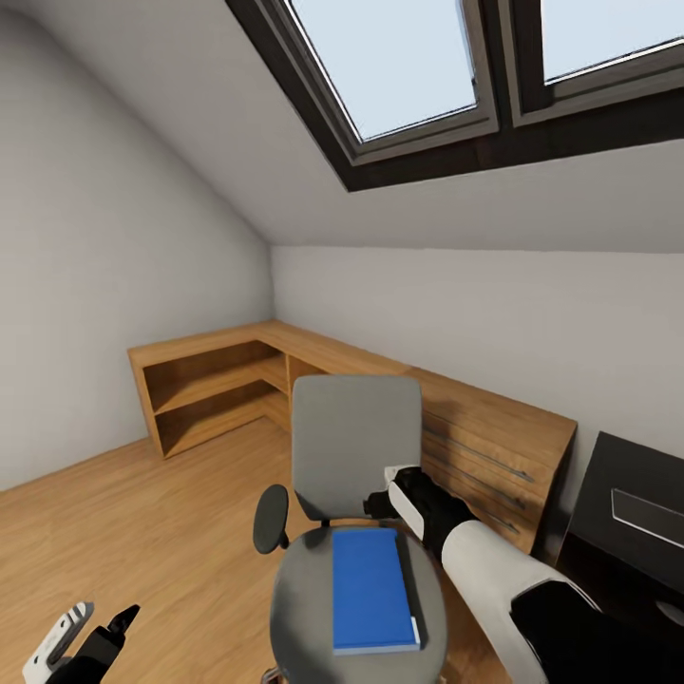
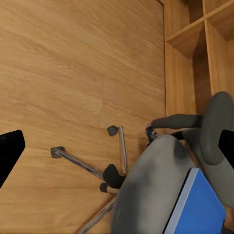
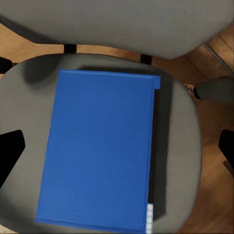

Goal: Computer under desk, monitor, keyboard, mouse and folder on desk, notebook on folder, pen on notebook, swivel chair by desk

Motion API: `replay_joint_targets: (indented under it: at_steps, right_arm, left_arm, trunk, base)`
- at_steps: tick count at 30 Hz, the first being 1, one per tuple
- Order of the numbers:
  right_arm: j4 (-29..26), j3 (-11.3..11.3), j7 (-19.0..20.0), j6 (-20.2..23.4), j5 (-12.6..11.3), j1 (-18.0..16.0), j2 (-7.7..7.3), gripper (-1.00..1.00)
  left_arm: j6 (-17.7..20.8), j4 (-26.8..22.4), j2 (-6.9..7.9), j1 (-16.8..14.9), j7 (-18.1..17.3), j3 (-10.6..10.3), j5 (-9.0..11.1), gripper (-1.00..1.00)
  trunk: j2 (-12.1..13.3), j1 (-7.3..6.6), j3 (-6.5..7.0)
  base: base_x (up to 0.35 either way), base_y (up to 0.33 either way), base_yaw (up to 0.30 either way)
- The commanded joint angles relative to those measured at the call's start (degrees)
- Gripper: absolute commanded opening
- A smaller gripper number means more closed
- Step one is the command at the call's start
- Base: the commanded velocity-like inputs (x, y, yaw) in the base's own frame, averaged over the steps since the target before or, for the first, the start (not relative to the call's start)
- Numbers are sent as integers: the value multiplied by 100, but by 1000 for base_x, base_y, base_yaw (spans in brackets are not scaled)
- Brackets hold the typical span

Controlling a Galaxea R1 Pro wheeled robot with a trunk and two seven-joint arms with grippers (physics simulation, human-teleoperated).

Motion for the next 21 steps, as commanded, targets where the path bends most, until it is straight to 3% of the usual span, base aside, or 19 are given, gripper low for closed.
replay_joint_targets:
  at_steps: [1, 5, 14, 21]
  right_arm:
    - [0, 32, -50, 31, -65, -14, 0, 100]
    - [-122, 22, -21, -91, -73, -23, 0, 100]
    - [-168, 13, -32, -176, -115, -20, 0, 100]
    - [-158, 11, -67, -277, -124, -20, 0, 100]
  left_arm:
    - [23, -12, -6, 0, 47, 9, 72, 100]
    - [22, -10, -8, 0, 48, 11, 92, 100]
    - [22, -10, -16, 5, 50, -4, 96, 100]
    - [22, -10, -16, 8, 50, -6, 100, 100]
  trunk:
    - [-45, 23, -24]
    - [-206, 111, -96]
    - [-567, 309, -258]
    - [-848, 462, -383]
  base:
    - [0, 0, 0]
    - [0, 0, 59]
    - [0, 0, 217]
    - [0, 0, 45]
